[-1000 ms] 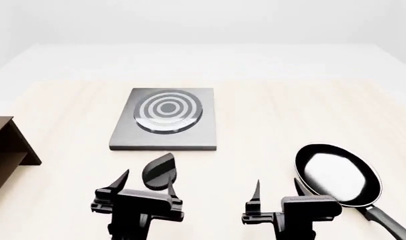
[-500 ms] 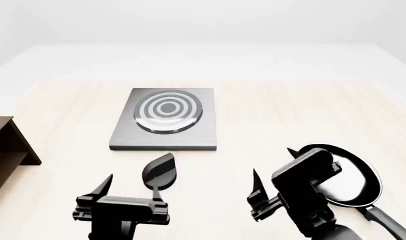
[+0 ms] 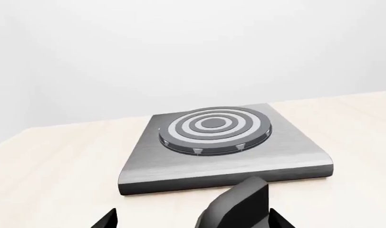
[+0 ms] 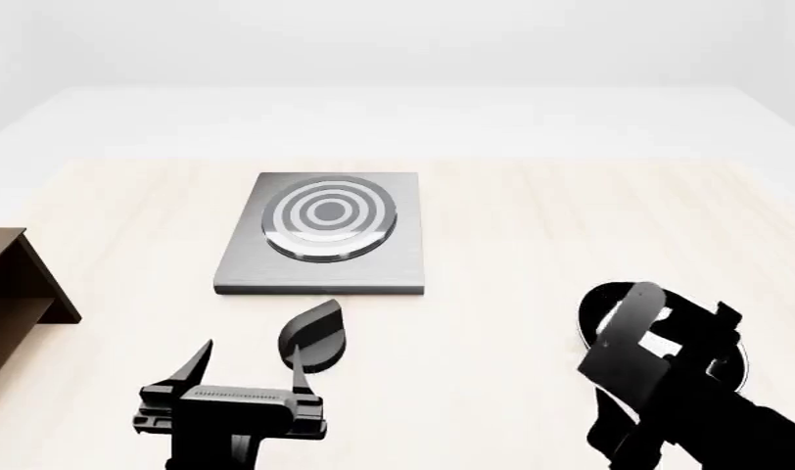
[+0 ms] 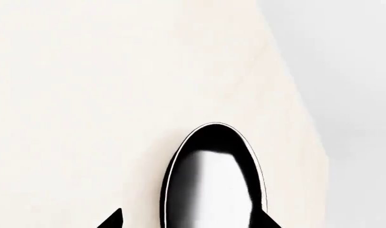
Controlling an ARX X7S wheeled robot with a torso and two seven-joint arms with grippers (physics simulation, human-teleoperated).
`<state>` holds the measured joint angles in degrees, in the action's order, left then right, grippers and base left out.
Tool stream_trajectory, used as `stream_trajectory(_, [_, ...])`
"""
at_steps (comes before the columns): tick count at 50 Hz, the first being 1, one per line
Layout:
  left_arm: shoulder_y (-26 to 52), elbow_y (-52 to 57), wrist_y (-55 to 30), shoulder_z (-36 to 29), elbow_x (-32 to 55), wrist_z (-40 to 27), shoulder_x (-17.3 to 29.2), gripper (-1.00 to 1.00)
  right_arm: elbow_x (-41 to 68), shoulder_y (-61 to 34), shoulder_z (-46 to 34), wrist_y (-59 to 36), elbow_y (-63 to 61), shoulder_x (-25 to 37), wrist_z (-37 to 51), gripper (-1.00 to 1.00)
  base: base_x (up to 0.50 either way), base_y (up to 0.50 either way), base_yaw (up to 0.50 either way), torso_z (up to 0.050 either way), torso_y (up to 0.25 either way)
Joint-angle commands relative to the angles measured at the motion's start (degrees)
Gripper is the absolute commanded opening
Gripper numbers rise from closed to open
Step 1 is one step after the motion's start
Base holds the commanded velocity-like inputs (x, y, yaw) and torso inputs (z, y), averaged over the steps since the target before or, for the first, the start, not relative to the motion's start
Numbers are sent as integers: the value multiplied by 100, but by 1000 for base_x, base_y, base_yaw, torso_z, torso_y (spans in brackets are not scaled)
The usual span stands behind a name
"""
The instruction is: Turn on the stove and put the frying pan on it.
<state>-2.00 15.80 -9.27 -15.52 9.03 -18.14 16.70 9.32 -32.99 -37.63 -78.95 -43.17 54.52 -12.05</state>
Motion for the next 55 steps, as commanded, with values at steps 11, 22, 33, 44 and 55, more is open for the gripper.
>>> stream_trajectory(11, [21,-30,15,46,-71,129,-66,100,99,-142,-534,-958,532,889,-643,100,0,0,0,0,0])
stream_trajectory(22, [33,-25,-7,4,-72,106,-52,100,41,119,-748,-938,1104,975,-429,100,0,0,0,0,0])
stream_trajectory(33, [38,-59,18,-34,-86,87,-31,100,2,142,-751,-778,1546,896,-322,100,0,0,0,0,0])
stream_trajectory(44, [70,-73,-10,-75,-99,52,-27,100,314,502,383,-330,1895,786,-145,100,0,0,0,0,0])
stream_trajectory(55, [87,-114,-6,-145,-137,23,-29,100,679,1066,1329,383,2394,560,-41,100,0,0,0,0,0])
